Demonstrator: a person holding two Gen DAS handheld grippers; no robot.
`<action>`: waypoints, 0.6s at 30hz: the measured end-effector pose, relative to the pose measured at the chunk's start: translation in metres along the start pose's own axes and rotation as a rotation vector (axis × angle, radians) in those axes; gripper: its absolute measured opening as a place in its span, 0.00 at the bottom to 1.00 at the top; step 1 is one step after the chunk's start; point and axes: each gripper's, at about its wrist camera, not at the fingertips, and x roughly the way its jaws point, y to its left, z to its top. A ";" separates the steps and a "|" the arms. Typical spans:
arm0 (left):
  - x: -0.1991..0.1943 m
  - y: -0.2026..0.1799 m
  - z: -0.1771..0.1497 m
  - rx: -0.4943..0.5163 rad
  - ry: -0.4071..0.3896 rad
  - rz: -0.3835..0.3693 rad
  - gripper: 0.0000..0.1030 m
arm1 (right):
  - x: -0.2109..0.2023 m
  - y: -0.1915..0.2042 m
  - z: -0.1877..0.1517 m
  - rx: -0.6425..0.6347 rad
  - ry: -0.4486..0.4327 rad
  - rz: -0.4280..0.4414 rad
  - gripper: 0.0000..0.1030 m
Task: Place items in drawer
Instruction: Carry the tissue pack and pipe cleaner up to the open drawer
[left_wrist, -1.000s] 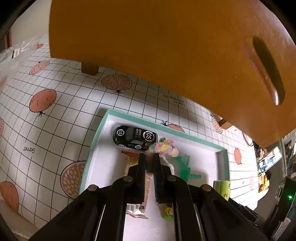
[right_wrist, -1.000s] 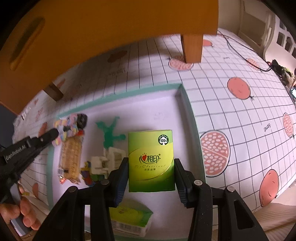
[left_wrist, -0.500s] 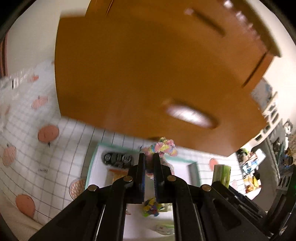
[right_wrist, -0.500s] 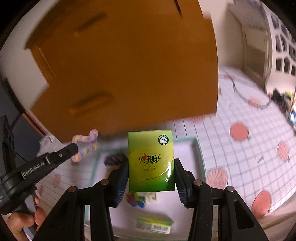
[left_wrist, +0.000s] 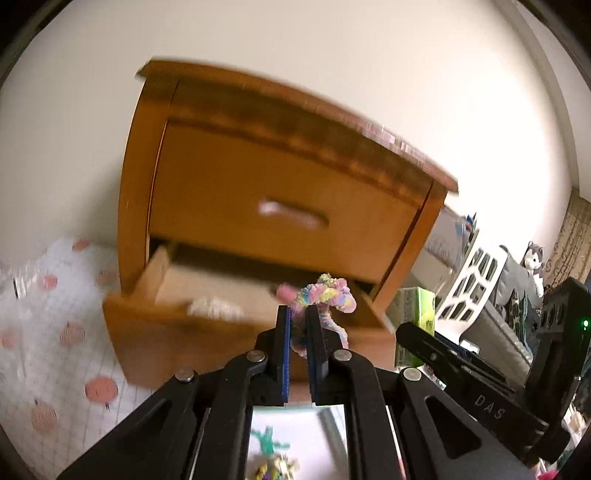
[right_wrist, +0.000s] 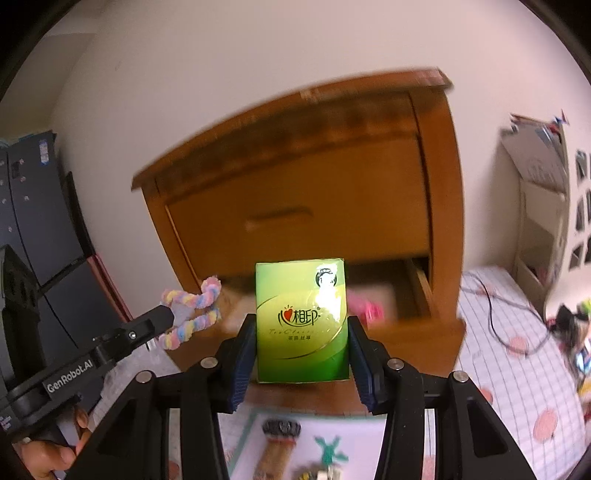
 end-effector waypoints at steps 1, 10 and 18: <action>-0.001 -0.001 0.009 0.005 -0.011 0.001 0.07 | 0.002 0.001 0.009 -0.001 -0.009 0.002 0.48; 0.021 -0.008 0.062 0.068 -0.042 0.024 0.07 | 0.028 -0.003 0.067 -0.035 0.044 -0.092 0.48; 0.063 0.000 0.062 0.076 0.043 0.073 0.07 | 0.073 -0.013 0.073 -0.026 0.167 -0.150 0.48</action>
